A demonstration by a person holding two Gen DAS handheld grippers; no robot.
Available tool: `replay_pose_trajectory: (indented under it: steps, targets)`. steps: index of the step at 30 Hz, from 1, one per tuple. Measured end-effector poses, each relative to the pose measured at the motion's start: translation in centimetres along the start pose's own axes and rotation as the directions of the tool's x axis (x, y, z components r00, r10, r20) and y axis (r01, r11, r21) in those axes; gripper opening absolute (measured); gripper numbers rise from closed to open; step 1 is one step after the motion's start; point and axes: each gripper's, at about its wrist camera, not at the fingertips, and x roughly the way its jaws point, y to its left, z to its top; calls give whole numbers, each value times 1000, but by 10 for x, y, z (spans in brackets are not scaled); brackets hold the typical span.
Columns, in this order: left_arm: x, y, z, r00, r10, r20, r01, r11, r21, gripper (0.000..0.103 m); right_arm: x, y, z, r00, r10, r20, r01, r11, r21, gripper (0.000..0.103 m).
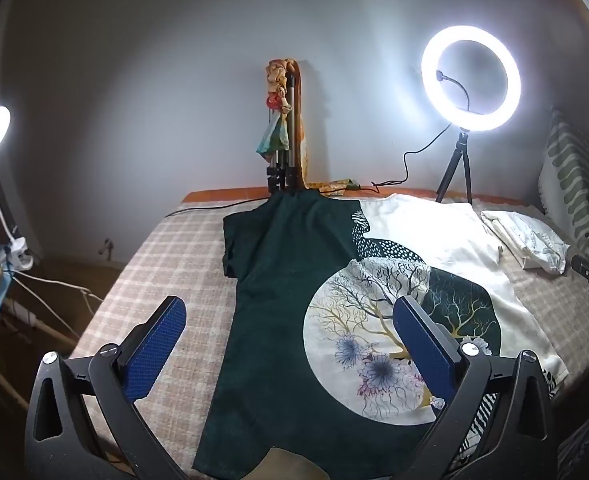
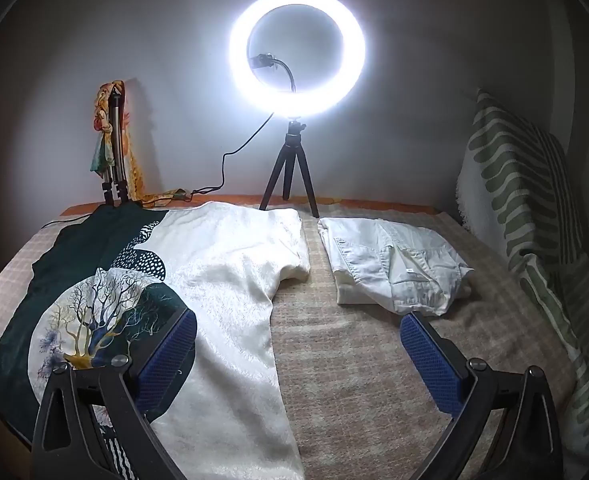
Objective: Fold small clothes
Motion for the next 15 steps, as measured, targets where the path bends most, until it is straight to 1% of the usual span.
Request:
replay_pose_trajectory:
  steps: [4, 15]
  targets:
    - [2, 1, 0, 1000, -9, -2, 9, 1000, -12, 103, 0, 1, 0, 1000, -2, 0, 2, 1000, -2, 103]
    - [0, 2, 0, 1000, -6, 3, 6, 1000, -18, 103, 0, 1, 0, 1000, -2, 1, 2, 1000, -2, 103]
